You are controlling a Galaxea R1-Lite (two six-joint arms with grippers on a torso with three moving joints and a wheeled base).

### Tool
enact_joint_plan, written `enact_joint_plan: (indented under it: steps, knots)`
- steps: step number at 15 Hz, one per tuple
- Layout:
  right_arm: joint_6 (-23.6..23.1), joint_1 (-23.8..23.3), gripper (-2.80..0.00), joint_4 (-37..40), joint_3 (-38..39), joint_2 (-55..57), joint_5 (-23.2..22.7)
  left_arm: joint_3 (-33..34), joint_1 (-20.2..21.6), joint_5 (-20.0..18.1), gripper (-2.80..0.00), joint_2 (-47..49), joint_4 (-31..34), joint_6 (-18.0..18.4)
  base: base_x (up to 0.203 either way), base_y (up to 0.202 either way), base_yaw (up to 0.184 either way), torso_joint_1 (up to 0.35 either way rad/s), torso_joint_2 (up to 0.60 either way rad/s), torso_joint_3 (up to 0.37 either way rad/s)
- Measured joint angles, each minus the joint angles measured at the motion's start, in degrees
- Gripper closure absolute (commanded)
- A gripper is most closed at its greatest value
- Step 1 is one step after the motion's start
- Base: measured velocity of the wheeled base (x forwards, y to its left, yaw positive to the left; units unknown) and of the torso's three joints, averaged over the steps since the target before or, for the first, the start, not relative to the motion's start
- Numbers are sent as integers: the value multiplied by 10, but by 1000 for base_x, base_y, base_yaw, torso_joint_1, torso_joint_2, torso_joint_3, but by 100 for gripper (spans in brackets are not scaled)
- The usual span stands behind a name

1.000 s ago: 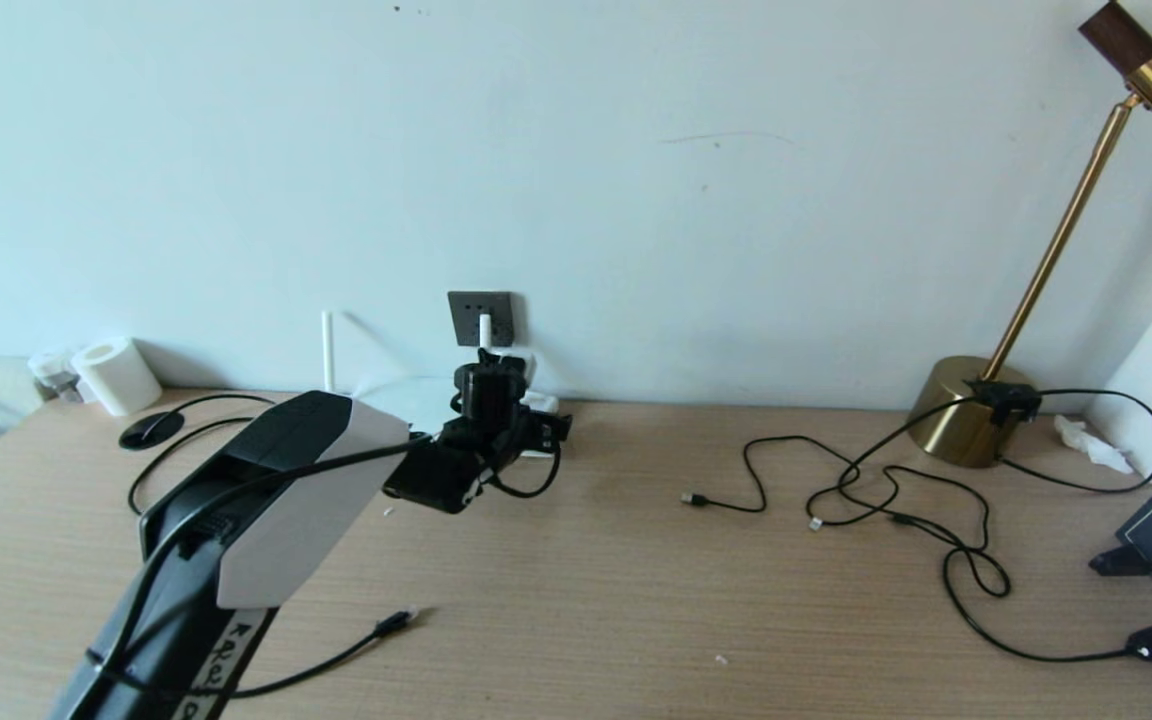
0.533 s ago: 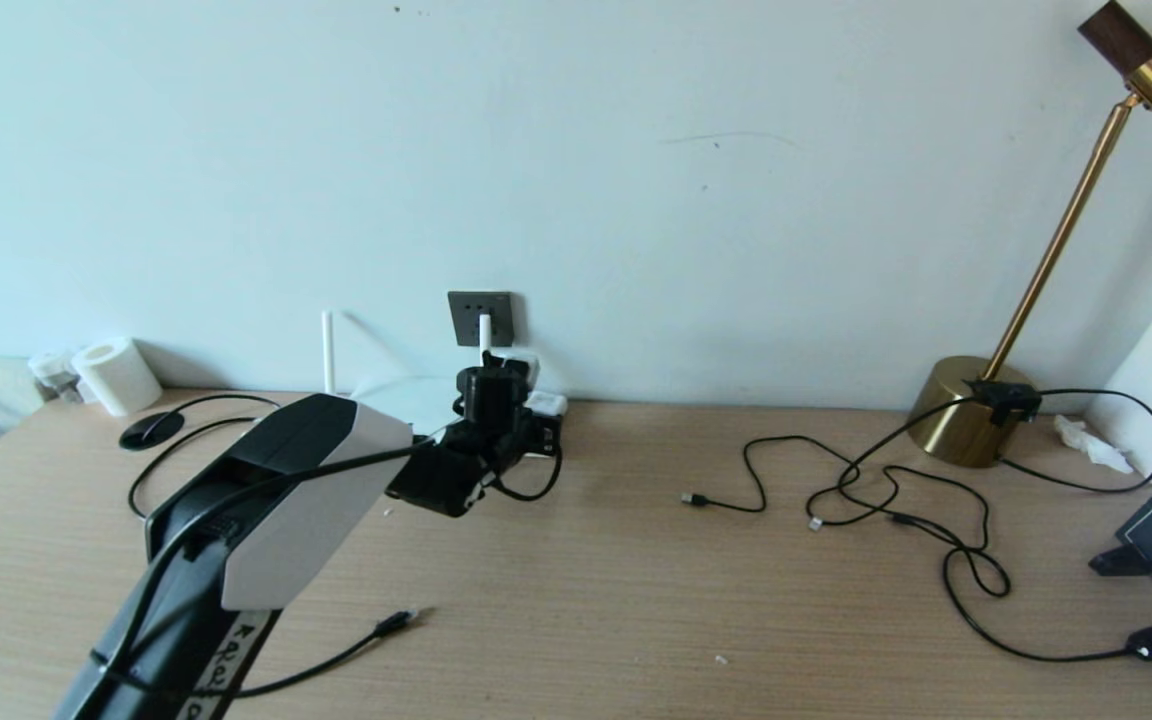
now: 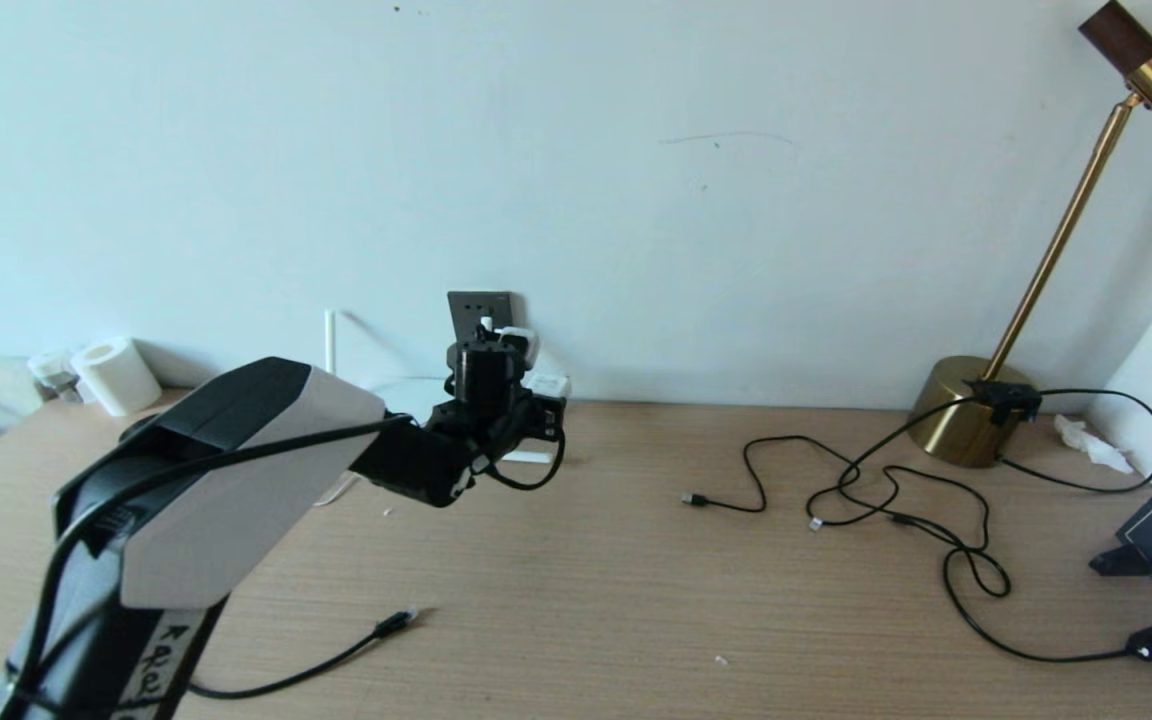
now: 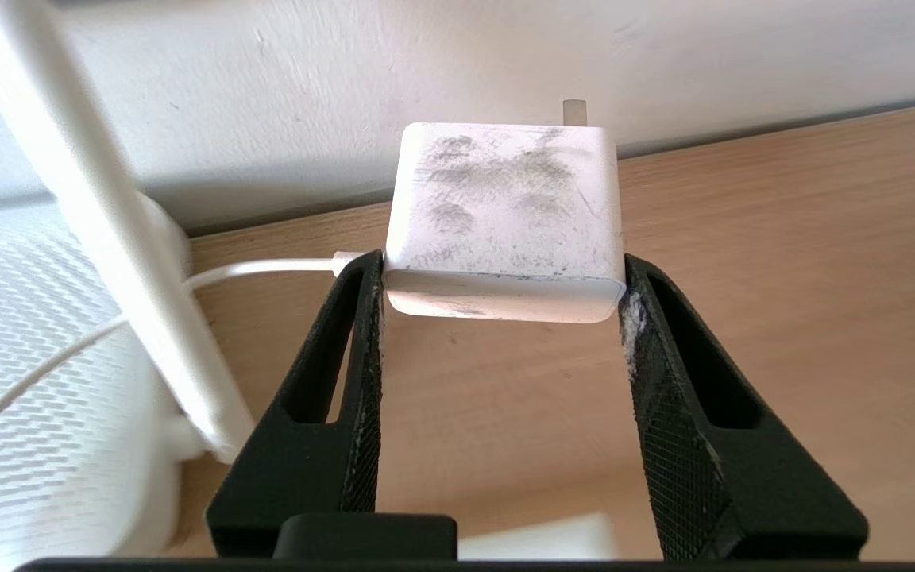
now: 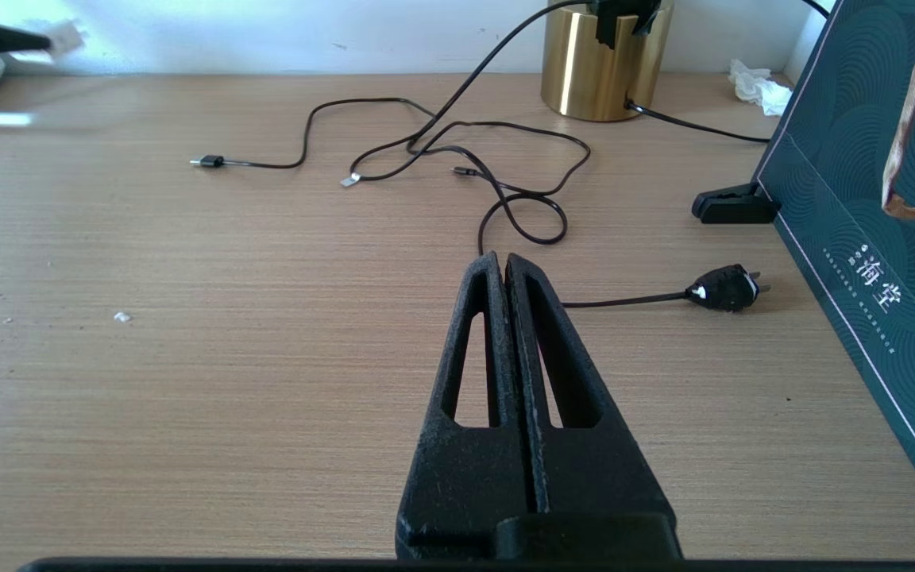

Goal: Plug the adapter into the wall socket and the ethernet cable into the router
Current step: Plug plug into socket

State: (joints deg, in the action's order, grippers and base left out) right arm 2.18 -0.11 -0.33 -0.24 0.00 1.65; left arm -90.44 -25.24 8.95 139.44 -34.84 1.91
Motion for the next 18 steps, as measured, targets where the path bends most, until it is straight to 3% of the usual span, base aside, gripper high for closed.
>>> enact_joint_plan:
  steps: [5,10,14,18]
  knots:
    - [0,0,0,0,0,0,0,188,-7,0,0,-148,27,0,0,0,0,0,0,0]
    - [0,0,0,0,0,0,0,365,-3,-4,0,-314,98,-13,0,0,0,0,0,0]
    - [0,0,0,0,0,0,0,325,-4,-2,0,-322,61,-66,0,0,0,0,0,0]
    - [0,0,0,0,0,0,0,214,-5,2,0,-267,33,-73,0,0,0,0,0,0]
